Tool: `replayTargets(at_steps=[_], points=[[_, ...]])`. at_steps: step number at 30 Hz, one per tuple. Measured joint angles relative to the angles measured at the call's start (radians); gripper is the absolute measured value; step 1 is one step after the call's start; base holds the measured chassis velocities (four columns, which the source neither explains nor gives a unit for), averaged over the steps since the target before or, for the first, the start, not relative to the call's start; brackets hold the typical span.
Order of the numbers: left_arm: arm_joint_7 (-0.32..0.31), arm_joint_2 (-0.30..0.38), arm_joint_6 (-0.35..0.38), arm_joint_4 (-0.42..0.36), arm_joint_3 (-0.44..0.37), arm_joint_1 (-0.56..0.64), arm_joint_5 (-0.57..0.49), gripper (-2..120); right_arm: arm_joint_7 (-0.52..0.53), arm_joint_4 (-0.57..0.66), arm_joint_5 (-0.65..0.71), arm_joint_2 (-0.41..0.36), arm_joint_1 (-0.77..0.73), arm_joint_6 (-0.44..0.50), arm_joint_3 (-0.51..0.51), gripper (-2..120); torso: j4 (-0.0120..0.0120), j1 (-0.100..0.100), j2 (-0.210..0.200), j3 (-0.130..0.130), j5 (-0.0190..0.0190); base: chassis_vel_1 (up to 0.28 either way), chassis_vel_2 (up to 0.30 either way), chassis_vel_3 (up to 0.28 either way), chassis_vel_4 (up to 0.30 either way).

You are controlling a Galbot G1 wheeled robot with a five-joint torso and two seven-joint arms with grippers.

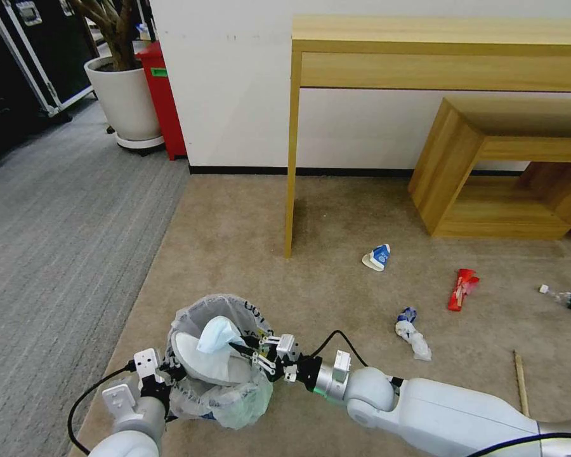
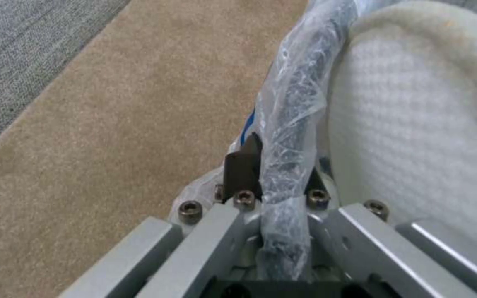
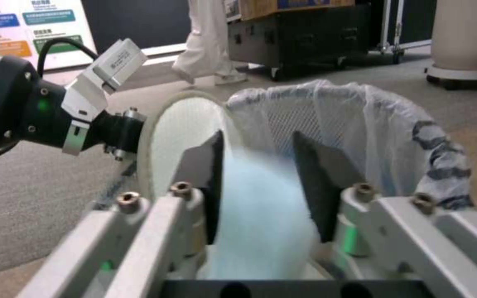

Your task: Pick up the trash bin and place the garbage on the floor into it.

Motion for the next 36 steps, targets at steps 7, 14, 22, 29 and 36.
replayTargets(at_steps=[7, 14, 22, 29, 36], points=[[0.001, -0.007, 0.000, -0.002, 0.001, 0.008, 0.012, 0, -0.003, 0.028, -0.008, -0.020, -0.025, 0.000, 0.036, 61, 0.0000, 0.000, 0.000, 0.000, 0.0001, 0.000, 0.000, 0.000, 0.000], [0.001, -0.009, 0.000, -0.002, 0.001, 0.016, 0.021, 0, 0.013, 0.086, 0.003, -0.043, -0.077, -0.010, 0.131, 86, 0.0000, 0.000, 0.000, 0.000, 0.0001, 0.000, 0.000, 0.000, 0.000], [0.002, 0.001, 0.000, -0.003, -0.005, 0.020, 0.021, 0, 0.101, 0.188, 0.045, -0.073, -0.176, -0.062, 0.327, 100, 0.0000, 0.000, 0.000, 0.000, 0.0000, 0.000, 0.000, 0.000, 0.000], [0.002, 0.006, 0.000, -0.007, -0.006, 0.021, 0.023, 0, 0.179, 0.243, 0.053, -0.077, -0.268, -0.098, 0.503, 100, 0.0001, 0.000, 0.000, 0.000, 0.0000, 0.000, 0.000, 0.000, 0.000], [0.013, 0.015, -0.004, -0.014, -0.011, 0.026, 0.028, 0, 0.264, 0.268, 0.045, -0.074, -0.379, -0.130, 0.694, 100, 0.0001, 0.000, 0.000, 0.000, 0.0001, 0.000, 0.000, 0.000, 0.000]])
